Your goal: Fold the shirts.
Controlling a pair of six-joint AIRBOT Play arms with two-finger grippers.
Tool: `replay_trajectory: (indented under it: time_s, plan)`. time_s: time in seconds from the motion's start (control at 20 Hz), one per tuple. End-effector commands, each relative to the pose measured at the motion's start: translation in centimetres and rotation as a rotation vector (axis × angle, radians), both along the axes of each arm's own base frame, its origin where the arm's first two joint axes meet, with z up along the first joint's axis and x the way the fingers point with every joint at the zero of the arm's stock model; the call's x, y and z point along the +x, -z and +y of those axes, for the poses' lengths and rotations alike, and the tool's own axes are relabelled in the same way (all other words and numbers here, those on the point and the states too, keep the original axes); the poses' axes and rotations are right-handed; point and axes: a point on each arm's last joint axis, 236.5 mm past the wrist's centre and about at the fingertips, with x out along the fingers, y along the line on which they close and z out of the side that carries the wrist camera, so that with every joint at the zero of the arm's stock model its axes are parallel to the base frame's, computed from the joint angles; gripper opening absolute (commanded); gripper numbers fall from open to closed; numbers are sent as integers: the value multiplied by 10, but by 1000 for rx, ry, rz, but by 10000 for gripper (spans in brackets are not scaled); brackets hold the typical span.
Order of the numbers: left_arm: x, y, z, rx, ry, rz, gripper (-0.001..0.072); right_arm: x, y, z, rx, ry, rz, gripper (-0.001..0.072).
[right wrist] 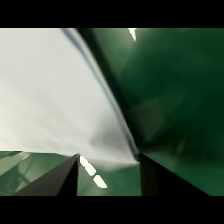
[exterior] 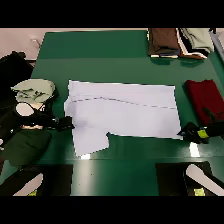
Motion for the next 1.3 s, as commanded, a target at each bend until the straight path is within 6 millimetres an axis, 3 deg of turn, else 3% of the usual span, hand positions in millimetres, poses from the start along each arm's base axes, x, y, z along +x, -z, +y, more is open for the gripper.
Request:
replay_trajectory:
  time_s: [0.0,0.1,0.15,0.2,0.25,0.45,0.6,0.7,0.9,1.05,1.25]
  plan:
    - [-2,2,6,32,18,2,22,22,17,18,25,11,-46,374]
    - [-3,-3,9,48,37,-1,21,36,13,25,-4,-36,-95,181]
    - [-1,-10,12,64,42,-32,20,40,7,26,-25,-73,-116,122]
    - [-1,-19,15,77,38,-63,20,44,-1,26,-38,-103,-134,109]
    - [-6,-27,20,97,30,-76,19,43,-10,24,-59,-141,-142,16]
    - [-54,-52,25,114,101,-46,20,21,-50,-1,-210,-275,-141,15]
    - [-66,-59,22,105,127,-27,20,11,-76,-16,-308,-309,-159,15]
    - [-46,-68,22,105,100,-103,20,26,-87,-19,-329,-266,-208,14]
    - [21,-86,24,123,59,-270,21,76,-98,-25,-292,-228,-264,14]
    - [74,-72,24,147,70,-292,22,116,-95,-29,-257,-231,-275,14]
    - [128,-35,25,166,62,-254,23,166,-78,-14,-226,-300,-262,14]
